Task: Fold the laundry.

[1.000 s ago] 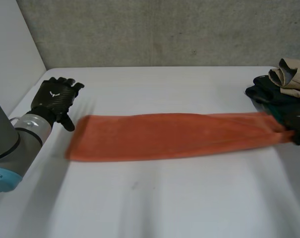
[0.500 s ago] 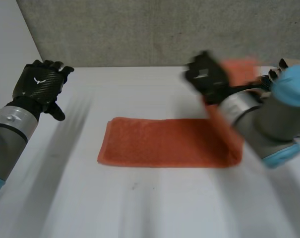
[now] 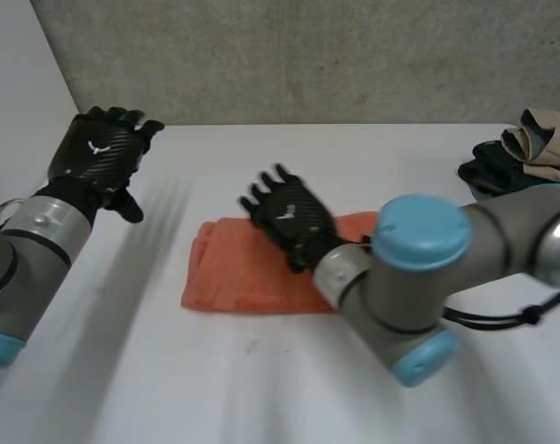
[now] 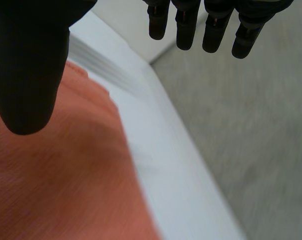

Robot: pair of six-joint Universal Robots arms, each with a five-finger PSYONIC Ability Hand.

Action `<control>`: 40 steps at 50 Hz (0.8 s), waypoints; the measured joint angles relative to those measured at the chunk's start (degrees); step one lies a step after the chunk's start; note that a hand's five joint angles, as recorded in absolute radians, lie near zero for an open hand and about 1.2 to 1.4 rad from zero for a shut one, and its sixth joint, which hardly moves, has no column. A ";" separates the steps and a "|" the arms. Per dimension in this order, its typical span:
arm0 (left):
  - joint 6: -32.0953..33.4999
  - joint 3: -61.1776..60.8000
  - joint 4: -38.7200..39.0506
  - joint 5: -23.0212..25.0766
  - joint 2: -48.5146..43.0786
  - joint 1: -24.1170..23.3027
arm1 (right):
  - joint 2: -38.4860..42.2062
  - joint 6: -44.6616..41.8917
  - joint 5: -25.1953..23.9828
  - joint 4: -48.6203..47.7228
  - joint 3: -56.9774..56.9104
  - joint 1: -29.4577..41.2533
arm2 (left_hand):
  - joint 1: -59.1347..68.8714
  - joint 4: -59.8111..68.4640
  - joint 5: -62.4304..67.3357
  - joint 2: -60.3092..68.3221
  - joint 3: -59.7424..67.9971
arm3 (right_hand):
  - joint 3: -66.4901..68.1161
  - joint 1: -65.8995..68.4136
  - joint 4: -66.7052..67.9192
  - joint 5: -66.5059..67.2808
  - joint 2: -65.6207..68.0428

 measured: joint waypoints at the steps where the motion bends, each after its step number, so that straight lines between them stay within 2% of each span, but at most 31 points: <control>1: 0.01 0.24 0.03 -0.01 -0.23 -0.46 | -1.32 2.56 0.38 2.02 1.03 -1.09 | 0.00 0.00 0.00 0.00 0.00 | 0.00 0.00 0.00 0.00 0.00; 4: 0.02 0.66 0.18 -0.01 -0.97 -1.56 | -3.78 7.59 0.87 8.09 3.82 -4.55 | 0.00 0.00 0.00 0.00 0.00 | 0.00 0.00 0.00 0.00 0.00; 7: 0.04 0.80 0.43 -0.02 -1.85 -2.55 | -4.64 9.26 1.12 13.10 6.81 -8.52 | 0.00 0.00 0.00 0.00 0.00 | 1.08 0.83 1.06 0.75 0.97; 8: 0.05 0.80 0.52 -0.03 -2.19 -2.87 | -4.63 8.90 1.30 14.17 7.95 -10.05 | 0.00 0.00 0.00 0.00 0.00 | 4.48 4.31 4.41 4.29 4.91; 10: 0.06 0.78 0.61 -0.04 -2.55 -3.21 | -4.53 8.14 1.54 14.78 9.12 -11.64 | 0.00 0.00 0.00 0.00 0.00 | 11.95 11.16 11.76 11.74 11.69; 12: 0.08 0.63 0.76 -0.04 -3.17 -3.73 | -4.23 4.58 3.13 13.53 11.62 -15.38 | 0.00 0.00 0.00 0.00 0.00 | 37.73 37.58 36.21 36.13 38.32; 15: 0.09 0.46 0.84 -0.05 -3.51 -3.97 | -4.07 0.85 5.37 10.18 13.04 -17.81 | 0.00 0.00 0.00 0.00 0.00 | 53.04 50.34 52.85 51.70 53.91; 17: 0.10 0.33 0.84 -0.07 -3.58 -4.03 | -4.07 -2.39 7.59 6.24 13.65 -19.01 | 0.00 0.00 0.00 0.00 0.00 | 55.85 50.38 56.02 53.61 55.35; 21: 0.10 0.06 0.77 -0.15 -3.25 -4.06 | -4.95 -7.94 9.98 -2.68 12.65 -15.66 | 0.00 0.00 0.00 0.00 0.00 | 56.07 50.38 56.49 54.26 55.35; 24: 0.10 -0.04 0.73 -0.23 -2.92 -4.05 | -5.44 -9.76 9.33 -6.37 11.02 -11.64 | 0.00 0.00 0.00 0.00 0.00 | 56.07 50.38 56.52 54.40 55.35; 25: 0.10 -0.08 0.71 -0.32 -2.60 -4.03 | -5.50 -10.68 7.74 -8.58 9.41 -7.82 | 0.00 0.00 0.00 0.00 0.00 | 56.07 50.38 56.52 54.52 55.35; 26: 0.10 -0.08 0.71 -0.32 -2.60 -4.03 | -5.50 -10.68 7.74 -8.58 9.41 -7.82 | 0.00 0.00 0.00 0.00 0.00 | 56.07 50.38 56.52 54.52 55.35; 27: 0.10 -0.08 0.69 -0.42 -2.20 -3.97 | -5.32 -10.93 6.58 -9.34 8.60 -6.03 | 0.00 0.00 0.00 0.00 0.00 | 56.07 50.38 56.53 54.56 55.35; 29: 0.10 -0.03 0.69 -0.54 -1.87 -3.88 | -3.33 -11.36 0.85 -10.73 5.97 -0.20 | 0.00 0.00 0.00 0.00 0.00 | 56.07 50.38 56.53 54.79 55.35; 34: 0.08 0.23 0.63 -0.87 -1.45 -3.74 | 2.52 -11.75 -9.12 -9.23 2.58 6.11 | 0.00 0.00 0.00 0.00 0.00 | 56.07 50.38 56.54 54.80 55.35; 35: 0.06 0.26 0.61 -0.93 -1.42 -3.75 | 3.23 -11.79 -9.92 -8.82 2.26 6.55 | 0.00 0.00 0.00 0.00 0.00 | 56.07 50.24 56.54 54.79 55.35; 38: -0.53 0.42 0.51 -1.41 -1.41 -3.93 | 5.42 -11.62 -9.97 -6.17 1.20 7.60 | 0.00 0.00 0.00 0.00 0.00 | 29.78 24.13 30.20 29.19 28.19; 39: -0.90 0.49 0.48 -1.63 -1.41 -4.02 | 5.67 -11.40 -9.16 -5.35 1.03 7.73 | 0.00 0.00 0.00 0.00 0.00 | 24.16 17.16 24.59 22.05 21.27; 40: -1.75 0.72 0.43 -2.03 -1.42 -4.21 | 5.66 -10.75 -7.34 -4.09 0.86 7.70 | 0.00 0.00 0.00 0.00 0.00 | 11.12 6.22 11.46 8.78 9.22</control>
